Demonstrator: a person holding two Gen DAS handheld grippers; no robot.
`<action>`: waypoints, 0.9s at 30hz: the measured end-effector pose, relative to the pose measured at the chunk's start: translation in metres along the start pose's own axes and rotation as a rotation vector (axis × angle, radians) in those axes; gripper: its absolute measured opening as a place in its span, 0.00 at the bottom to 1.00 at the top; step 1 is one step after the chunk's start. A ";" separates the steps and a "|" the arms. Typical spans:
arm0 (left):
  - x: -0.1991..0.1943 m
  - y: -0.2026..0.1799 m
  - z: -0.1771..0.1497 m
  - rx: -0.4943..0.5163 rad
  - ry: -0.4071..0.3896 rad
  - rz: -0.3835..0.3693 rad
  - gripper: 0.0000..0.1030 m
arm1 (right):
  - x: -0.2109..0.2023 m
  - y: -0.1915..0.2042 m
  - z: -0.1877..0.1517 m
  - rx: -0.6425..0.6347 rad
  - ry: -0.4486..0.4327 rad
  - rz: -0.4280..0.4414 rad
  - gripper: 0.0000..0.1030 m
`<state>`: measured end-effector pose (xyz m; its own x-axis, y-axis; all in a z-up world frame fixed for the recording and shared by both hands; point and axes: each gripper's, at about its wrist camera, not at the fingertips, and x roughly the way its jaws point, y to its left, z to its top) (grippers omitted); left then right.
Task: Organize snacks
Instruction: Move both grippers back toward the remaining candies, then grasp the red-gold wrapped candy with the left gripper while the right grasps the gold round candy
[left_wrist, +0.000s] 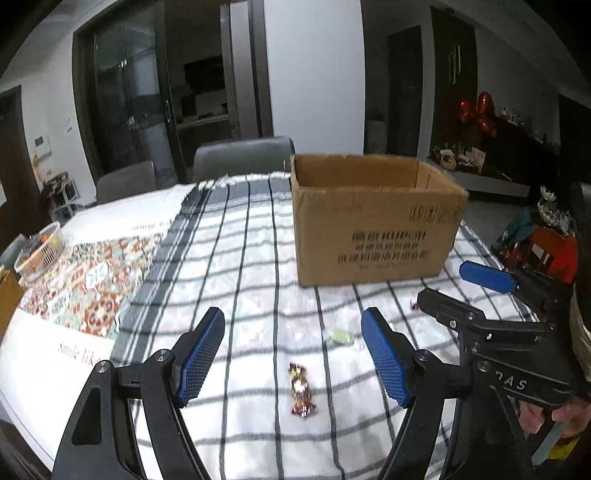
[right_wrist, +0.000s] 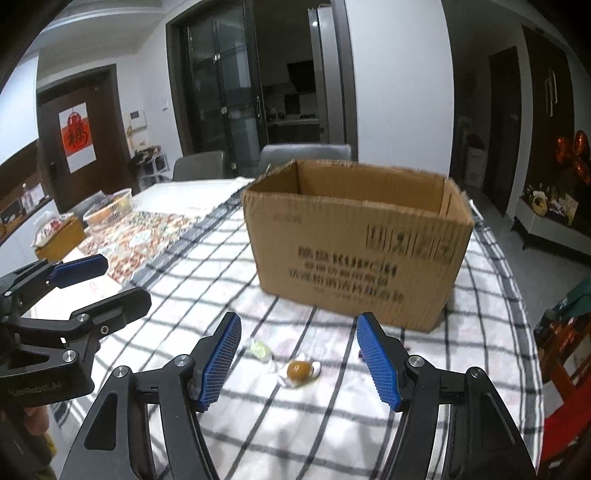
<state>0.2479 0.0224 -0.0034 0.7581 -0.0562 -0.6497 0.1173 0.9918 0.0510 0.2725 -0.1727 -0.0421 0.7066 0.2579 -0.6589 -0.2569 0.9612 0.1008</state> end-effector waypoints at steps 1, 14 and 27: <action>0.001 0.000 -0.002 -0.001 0.005 0.001 0.74 | 0.003 0.000 -0.004 0.001 0.010 0.002 0.64; 0.045 0.003 -0.048 -0.059 0.147 -0.035 0.64 | 0.044 -0.001 -0.031 0.040 0.131 0.019 0.60; 0.084 0.007 -0.063 -0.103 0.229 -0.041 0.50 | 0.089 -0.009 -0.042 0.066 0.225 0.011 0.52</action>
<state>0.2724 0.0319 -0.1054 0.5874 -0.0806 -0.8053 0.0702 0.9964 -0.0485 0.3103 -0.1624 -0.1329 0.5373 0.2473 -0.8063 -0.2152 0.9646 0.1525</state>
